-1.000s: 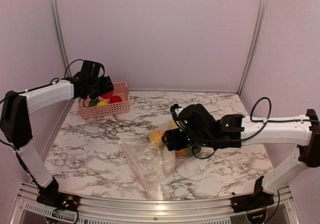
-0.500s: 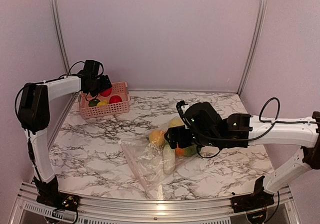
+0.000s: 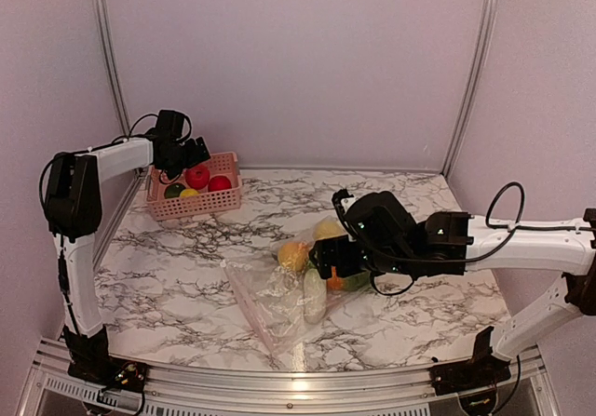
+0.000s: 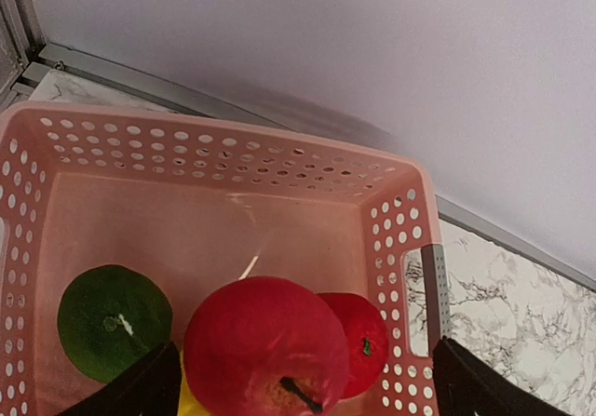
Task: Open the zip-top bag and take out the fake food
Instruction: Place the fake fruit in the bin.
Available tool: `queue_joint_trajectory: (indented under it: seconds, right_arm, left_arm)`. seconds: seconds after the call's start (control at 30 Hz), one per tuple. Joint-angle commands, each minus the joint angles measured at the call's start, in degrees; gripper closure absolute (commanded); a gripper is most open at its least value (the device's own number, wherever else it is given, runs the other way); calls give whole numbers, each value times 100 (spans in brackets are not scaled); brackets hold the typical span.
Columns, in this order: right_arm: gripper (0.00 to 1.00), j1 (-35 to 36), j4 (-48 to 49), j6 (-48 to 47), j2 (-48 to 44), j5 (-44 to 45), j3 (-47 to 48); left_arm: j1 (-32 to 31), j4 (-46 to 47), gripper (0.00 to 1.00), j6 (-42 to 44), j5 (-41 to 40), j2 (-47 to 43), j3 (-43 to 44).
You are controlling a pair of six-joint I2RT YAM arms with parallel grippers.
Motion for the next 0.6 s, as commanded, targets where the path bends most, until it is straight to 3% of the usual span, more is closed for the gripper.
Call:
queue_joint_trajectory:
  seconds: [0.0,0.27,0.57]
  right_arm:
    - [3,29,-117,72,-137,100,-3]
    - [1,27,-105,62,-137,137,-31]
    - [1,-10,-38,75,-72,210,-120]
  left_arm:
    - [36,-215,2,101,34,76,237]
    - [36,-148,1,72,135,-389,-30]
    - [-59,580,1,-479,655,-1709,-1748]
